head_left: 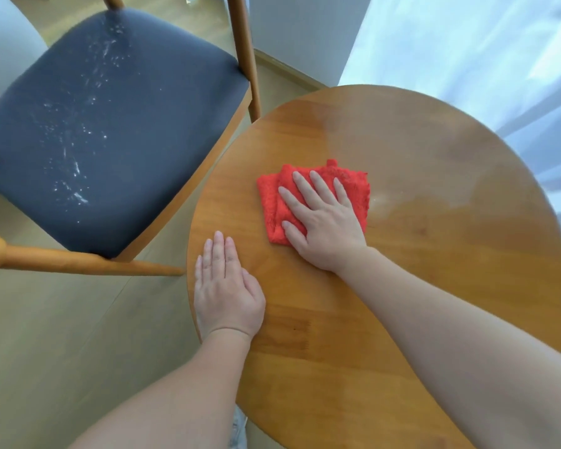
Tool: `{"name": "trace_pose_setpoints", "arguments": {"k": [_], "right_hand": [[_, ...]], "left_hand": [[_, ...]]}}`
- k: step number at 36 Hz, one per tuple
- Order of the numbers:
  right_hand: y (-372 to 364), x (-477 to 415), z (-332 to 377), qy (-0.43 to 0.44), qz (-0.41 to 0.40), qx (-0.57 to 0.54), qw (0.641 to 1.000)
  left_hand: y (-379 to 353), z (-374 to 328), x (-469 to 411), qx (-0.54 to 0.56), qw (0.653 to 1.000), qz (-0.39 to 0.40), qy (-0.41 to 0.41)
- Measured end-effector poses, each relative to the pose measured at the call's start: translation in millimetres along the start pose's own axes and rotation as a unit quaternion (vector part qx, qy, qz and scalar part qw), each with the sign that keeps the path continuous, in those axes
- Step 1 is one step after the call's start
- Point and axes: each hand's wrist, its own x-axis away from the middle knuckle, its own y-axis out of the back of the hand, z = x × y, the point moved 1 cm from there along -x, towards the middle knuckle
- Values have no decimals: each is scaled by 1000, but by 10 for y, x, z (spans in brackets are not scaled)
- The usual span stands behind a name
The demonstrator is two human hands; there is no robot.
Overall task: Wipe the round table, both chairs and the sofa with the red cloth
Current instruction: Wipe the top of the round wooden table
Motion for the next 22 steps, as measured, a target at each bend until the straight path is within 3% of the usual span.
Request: {"name": "trace_pose_setpoints", "arguments": {"k": [6, 14, 22], "right_hand": [[60, -133, -96, -3, -3, 11, 1000], [276, -969, -354, -61, -22, 16, 998], [406, -1166, -869, -117, -48, 6, 992]], "left_hand": [[11, -36, -1, -5, 1000, 4, -2], [-1, -14, 1, -15, 1000, 8, -4], [-22, 25, 4, -17, 1000, 7, -8]]}}
